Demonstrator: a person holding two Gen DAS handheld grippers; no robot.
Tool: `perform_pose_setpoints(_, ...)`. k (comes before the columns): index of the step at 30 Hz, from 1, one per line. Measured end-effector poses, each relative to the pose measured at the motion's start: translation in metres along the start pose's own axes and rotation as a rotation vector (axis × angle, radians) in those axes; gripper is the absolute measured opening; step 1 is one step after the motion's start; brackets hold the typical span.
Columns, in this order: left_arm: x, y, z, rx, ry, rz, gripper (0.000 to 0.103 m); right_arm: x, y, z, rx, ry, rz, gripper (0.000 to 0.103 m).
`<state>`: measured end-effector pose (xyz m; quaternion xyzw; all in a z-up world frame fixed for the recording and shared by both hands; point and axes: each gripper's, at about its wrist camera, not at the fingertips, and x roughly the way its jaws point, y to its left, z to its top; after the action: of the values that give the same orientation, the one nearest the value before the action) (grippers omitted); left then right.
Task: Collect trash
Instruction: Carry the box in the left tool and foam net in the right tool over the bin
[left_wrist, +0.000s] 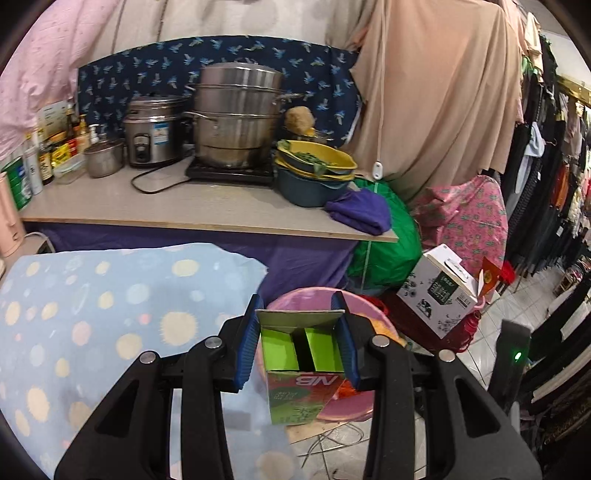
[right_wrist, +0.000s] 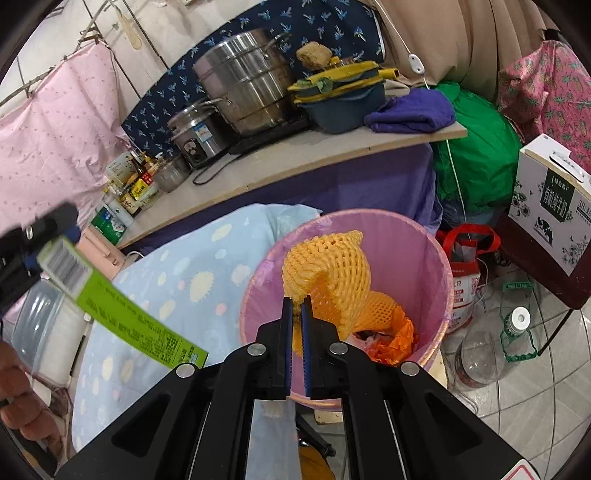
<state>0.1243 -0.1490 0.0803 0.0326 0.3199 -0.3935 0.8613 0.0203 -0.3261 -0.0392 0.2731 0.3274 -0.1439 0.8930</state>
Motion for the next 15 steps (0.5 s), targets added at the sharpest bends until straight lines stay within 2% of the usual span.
perform_pose_setpoints(5, 0.044, -0.022, 0.004, 0.011, 0.027, -0.023, 0.036, 0.015, -0.011, -0.004, 0.009, 0.032, -0.021, 0.005)
perform_pose_setpoints(8, 0.060, -0.030, 0.000, 0.016, 0.040, -0.040, 0.038, 0.021, -0.018, -0.006, 0.026, 0.041, -0.040, 0.010)
perform_pose_setpoints(10, 0.072, -0.033, -0.005, 0.009, 0.069, -0.021, 0.052, 0.022, -0.021, -0.007, 0.039, 0.038, -0.056, 0.022)
perform_pose_setpoints(11, 0.074, -0.033, -0.008, -0.003, 0.071, -0.011, 0.063, 0.021, -0.024, -0.007, 0.048, 0.034, -0.060, 0.034)
perform_pose_setpoints(12, 0.074, -0.033, -0.011, -0.010, 0.068, -0.011, 0.065, 0.021, -0.025, -0.007, 0.054, 0.027, -0.059, 0.038)
perform_pose_setpoints(15, 0.077, -0.033, -0.017, -0.010, 0.082, -0.013, 0.065, 0.019, -0.029, -0.007, 0.057, 0.024, -0.060, 0.038)
